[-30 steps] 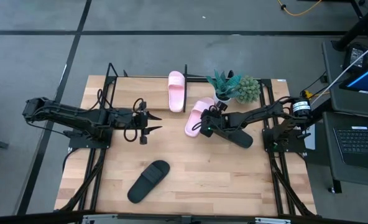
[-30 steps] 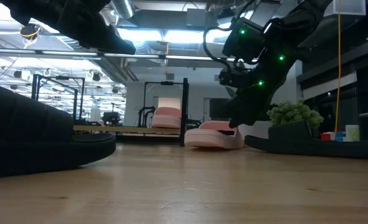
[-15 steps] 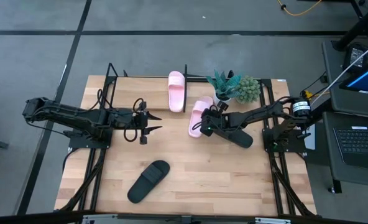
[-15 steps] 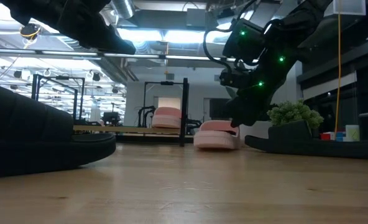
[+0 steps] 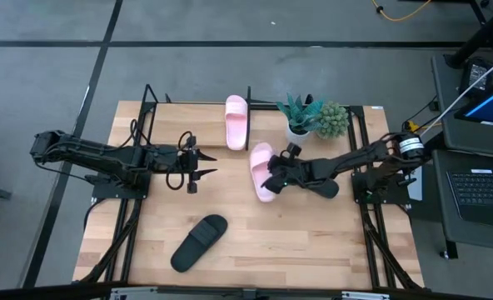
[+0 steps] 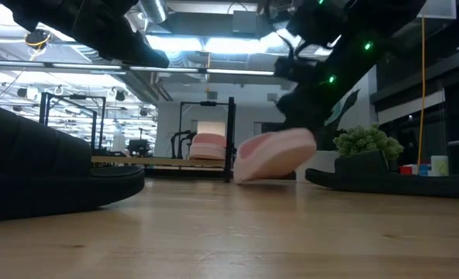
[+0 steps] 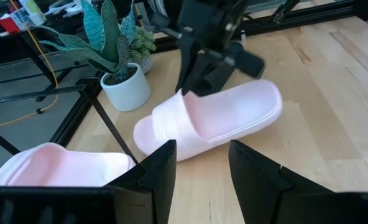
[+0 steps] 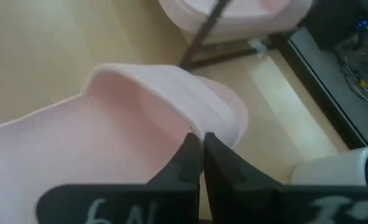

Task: Pick and place slides into the shelf
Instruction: Put the pink slide on the shelf

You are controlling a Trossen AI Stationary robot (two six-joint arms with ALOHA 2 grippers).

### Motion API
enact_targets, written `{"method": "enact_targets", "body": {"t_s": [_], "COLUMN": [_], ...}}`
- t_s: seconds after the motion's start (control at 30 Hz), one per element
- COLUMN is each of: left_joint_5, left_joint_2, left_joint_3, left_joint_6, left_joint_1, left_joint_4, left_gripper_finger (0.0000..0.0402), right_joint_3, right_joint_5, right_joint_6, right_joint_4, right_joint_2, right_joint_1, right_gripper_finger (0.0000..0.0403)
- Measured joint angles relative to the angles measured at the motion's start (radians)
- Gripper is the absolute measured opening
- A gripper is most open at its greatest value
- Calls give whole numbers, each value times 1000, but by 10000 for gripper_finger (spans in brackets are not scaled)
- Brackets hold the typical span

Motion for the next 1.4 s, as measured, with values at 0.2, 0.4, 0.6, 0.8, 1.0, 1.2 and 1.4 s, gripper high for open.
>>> {"method": "enact_targets", "body": {"t_s": [0.2, 0.4, 0.6, 0.8, 1.0, 1.2, 1.4], "left_joint_5": [0, 18, 18, 8, -73, -144, -146], "left_joint_2": [0, 0, 1, 42, 152, 273, 326], "left_joint_3": [0, 0, 5, 65, 142, 215, 263], "left_joint_6": [-26, -67, -91, -71, -9, 42, 72], "left_joint_1": [0, -3, -9, -19, -30, -44, -52], "left_joint_4": [6, 50, 94, 96, 92, 89, 88], "left_gripper_finger": [140, 140, 140, 140, 140, 140, 140], "right_joint_3": [1, 1, 1, 1, 1, 1, 3], "right_joint_5": [78, 194, 308, 330, 330, 326, 317], "right_joint_6": [-9, -32, -107, -160, -160, -160, -154], "right_joint_4": [38, 108, 220, 304, 315, 315, 323], "right_joint_2": [-26, -26, -26, -26, -26, -26, -26], "right_joint_1": [57, 87, 109, 112, 112, 125, 193], "right_gripper_finger": [7, 7, 6, 6, 6, 6, 6]}}
